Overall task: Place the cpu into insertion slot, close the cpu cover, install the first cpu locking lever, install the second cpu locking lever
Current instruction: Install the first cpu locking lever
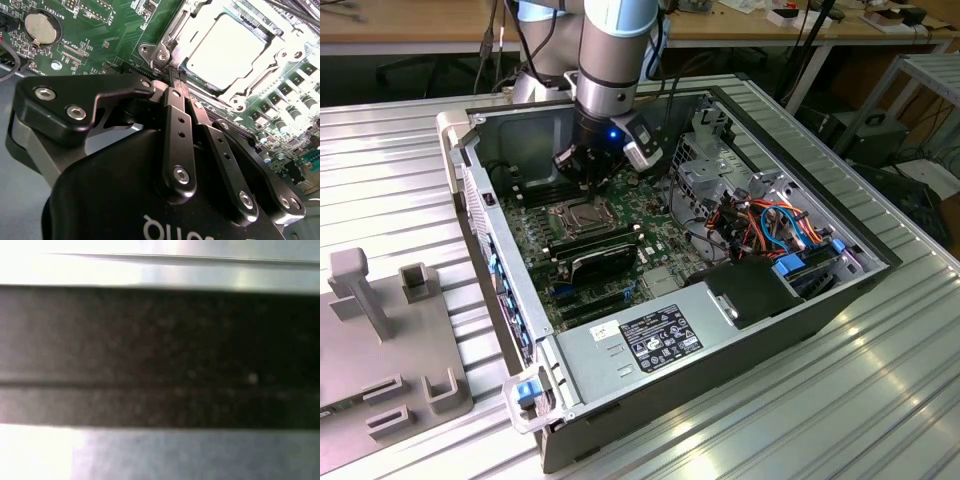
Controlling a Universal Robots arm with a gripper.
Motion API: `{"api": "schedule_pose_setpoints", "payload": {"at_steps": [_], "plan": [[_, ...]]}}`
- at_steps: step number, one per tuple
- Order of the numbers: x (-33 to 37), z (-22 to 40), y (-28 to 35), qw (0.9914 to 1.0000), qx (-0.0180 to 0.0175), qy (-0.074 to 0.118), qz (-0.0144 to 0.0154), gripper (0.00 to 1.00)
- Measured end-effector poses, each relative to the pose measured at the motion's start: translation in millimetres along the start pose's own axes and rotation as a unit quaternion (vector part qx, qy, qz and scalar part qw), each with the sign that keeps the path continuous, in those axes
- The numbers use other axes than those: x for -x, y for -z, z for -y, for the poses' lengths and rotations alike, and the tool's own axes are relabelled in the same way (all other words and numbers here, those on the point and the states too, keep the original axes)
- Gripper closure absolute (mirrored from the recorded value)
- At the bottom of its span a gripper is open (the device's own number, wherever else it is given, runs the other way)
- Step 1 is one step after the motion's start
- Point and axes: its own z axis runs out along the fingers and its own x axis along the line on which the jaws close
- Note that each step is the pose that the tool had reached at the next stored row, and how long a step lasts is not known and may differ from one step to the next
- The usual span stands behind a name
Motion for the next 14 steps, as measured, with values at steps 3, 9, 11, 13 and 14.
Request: {"api": "schedule_pose_setpoints", "payload": {"at_steps": [3,9,11,13,14], "plan": [[0.0,-0.1,-2.0,1.00000,-0.0002,0.000,-0.0003,0.89],[-0.3,-3.4,-1.7,1.00000,0.0006,0.000,-0.0008,0.89],[-0.3,-3.6,-1.5,1.00000,0.0006,0.000,-0.0008,0.89],[0.0,-4.1,-0.8,1.00000,0.0011,0.000,-0.0004,0.89],[0.1,-4.4,1.1,1.00000,0.0020,0.000,0.0001,0.89]]}}
